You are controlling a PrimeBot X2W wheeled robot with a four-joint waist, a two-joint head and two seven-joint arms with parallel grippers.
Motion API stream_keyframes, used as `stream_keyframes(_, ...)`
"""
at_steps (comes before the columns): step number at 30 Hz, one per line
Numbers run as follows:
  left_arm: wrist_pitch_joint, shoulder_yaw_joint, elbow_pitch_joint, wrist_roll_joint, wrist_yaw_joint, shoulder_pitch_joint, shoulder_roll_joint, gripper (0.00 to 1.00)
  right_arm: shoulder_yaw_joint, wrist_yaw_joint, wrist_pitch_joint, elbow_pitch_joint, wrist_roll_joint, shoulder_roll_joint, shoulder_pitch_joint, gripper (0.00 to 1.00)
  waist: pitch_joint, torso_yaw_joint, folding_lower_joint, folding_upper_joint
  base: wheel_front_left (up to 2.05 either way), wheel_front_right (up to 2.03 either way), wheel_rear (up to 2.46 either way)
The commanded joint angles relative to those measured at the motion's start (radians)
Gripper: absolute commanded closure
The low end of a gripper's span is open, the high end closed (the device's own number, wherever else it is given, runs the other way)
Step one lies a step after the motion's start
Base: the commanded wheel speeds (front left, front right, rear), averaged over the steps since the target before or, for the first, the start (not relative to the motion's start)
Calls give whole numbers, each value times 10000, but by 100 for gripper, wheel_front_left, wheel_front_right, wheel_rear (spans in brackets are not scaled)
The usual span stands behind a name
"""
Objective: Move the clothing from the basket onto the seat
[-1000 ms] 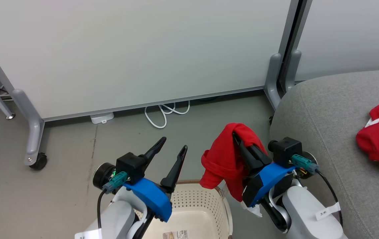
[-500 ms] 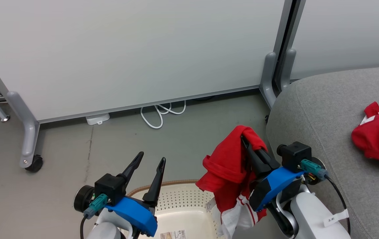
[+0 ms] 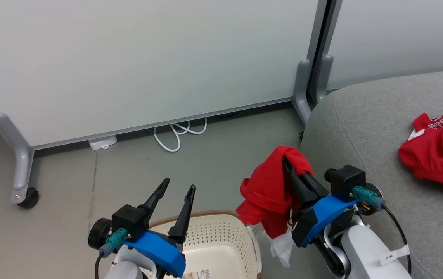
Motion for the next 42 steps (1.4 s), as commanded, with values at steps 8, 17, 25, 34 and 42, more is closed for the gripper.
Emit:
stream_keyframes(8, -28, 106, -101, 21, -12, 67, 34, 0, -88, 5, 71, -199, -51, -13, 147, 100, 65, -936, 0, -1, 0, 0, 0)
stream_keyframes(17, -29, 88, -194, 53, -12, -112, 91, 0, -240, 5, 92, -327, -80, -13, 191, 100, 311, -2192, 0, -1, 0, 0, 0)
stream_keyframes(25, -28, 81, -260, 66, -13, -145, 119, 0, -493, 5, -6, -318, -150, -13, 324, 100, 436, -3168, 0, -1, 0, 0, 0)
stream_keyframes(34, -28, 152, -312, 76, -13, -131, 130, 0, -665, 5, -4, -358, -176, -12, 364, 100, 500, -3854, 0, -1, 0, 0, 0)
stream_keyframes(42, -28, 65, -310, 80, -13, -122, 83, 0, -640, 5, -37, -354, -100, -12, 356, 100, 516, -4089, 0, -1, 0, 0, 0)
